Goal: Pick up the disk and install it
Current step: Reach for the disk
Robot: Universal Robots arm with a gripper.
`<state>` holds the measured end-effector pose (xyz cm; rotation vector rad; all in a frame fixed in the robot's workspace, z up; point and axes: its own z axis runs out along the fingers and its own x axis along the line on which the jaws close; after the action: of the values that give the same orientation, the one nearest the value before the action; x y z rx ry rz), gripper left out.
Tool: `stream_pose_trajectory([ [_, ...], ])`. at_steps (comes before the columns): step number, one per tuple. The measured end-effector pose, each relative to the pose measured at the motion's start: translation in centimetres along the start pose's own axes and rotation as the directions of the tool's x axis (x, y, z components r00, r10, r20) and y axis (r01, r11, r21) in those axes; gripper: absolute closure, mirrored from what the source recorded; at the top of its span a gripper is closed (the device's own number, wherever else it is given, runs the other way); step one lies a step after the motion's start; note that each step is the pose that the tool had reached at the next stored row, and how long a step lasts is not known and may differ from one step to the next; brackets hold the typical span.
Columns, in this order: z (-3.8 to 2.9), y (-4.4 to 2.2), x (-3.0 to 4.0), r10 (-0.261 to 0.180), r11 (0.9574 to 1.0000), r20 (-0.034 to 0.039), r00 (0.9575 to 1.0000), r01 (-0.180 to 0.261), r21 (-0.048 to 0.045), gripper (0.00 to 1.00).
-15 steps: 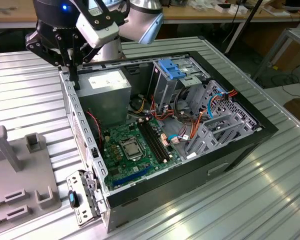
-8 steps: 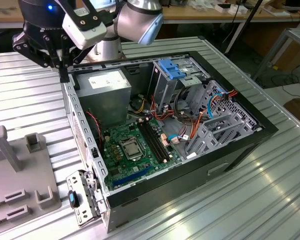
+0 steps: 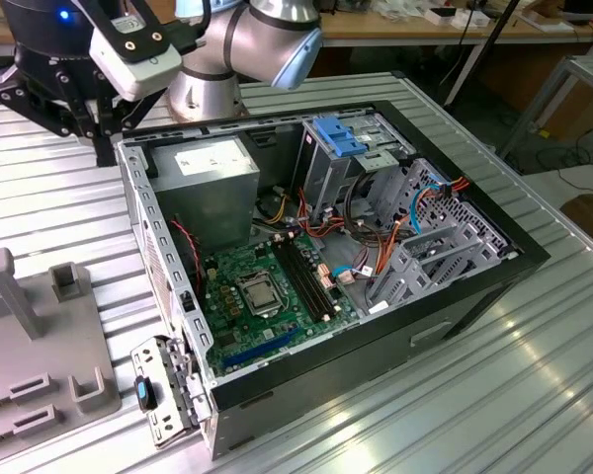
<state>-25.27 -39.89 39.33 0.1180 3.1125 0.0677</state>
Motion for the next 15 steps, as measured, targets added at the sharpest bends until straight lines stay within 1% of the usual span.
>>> stream_pose_trajectory([
  [1,-0.01,-0.01,0.17,0.000,1.0000,0.0000,1.0000,0.000,0.0001,0.89],
  [3,-0.03,-0.08,1.07,0.000,1.0000,0.0000,1.0000,0.000,0.0000,0.89],
  [11,-0.08,-0.20,2.62,0.000,1.0000,-0.0001,1.0000,0.000,0.0001,0.89],
  [15,-0.11,-0.29,3.80,0.000,1.0000,0.0000,1.0000,0.000,0.0001,0.89],
])
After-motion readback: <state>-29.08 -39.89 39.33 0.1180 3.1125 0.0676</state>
